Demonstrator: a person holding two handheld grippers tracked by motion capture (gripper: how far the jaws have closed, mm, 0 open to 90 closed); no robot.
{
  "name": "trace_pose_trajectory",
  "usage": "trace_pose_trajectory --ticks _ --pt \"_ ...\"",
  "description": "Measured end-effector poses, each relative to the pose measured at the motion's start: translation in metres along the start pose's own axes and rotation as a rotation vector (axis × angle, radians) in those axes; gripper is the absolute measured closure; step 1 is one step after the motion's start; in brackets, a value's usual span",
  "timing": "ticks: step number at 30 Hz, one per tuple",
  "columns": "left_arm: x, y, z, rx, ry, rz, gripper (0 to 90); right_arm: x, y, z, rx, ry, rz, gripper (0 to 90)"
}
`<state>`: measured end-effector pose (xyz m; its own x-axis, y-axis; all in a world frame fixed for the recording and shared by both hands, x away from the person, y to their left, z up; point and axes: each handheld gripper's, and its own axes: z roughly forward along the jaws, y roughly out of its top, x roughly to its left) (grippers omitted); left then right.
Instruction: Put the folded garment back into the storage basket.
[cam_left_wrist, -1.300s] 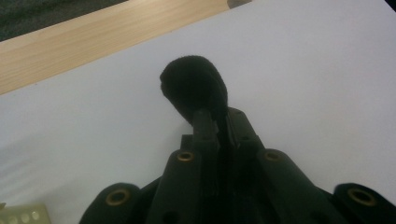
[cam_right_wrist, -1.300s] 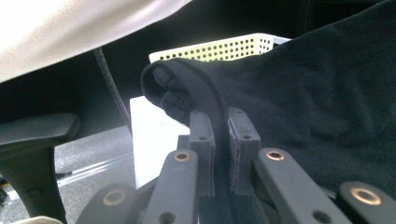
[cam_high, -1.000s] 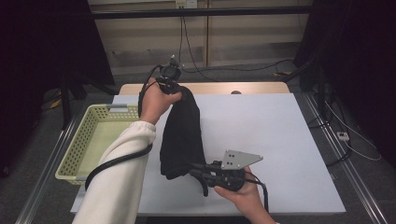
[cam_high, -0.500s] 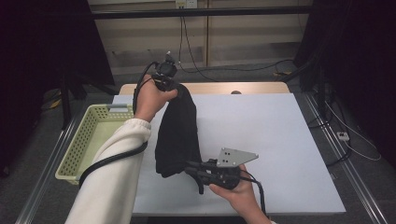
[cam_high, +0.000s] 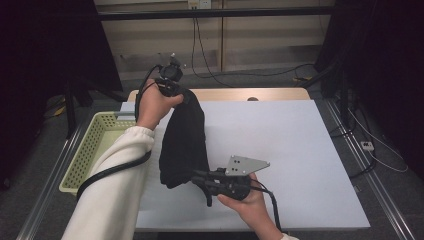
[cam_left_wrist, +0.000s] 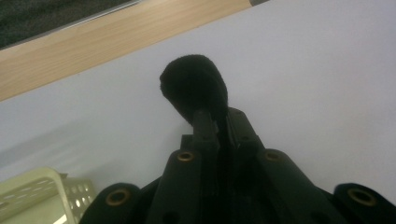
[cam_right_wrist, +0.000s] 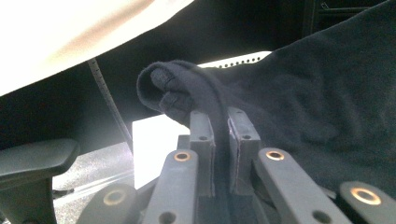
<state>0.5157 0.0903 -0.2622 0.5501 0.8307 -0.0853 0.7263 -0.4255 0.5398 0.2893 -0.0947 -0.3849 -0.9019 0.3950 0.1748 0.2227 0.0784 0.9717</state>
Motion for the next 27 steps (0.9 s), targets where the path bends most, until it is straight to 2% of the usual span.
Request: trace_pose_trajectory --ticks 11,27 --pt "0.013 -0.005 -0.004 0.005 0.008 -0.020 84.4 0.002 0.001 0.018 0.002 0.017 0.004 82.9" --pt "0.024 -0.005 -0.014 0.006 0.032 -0.016 84.4 0.003 0.004 0.030 -0.014 0.029 0.005 83.0"
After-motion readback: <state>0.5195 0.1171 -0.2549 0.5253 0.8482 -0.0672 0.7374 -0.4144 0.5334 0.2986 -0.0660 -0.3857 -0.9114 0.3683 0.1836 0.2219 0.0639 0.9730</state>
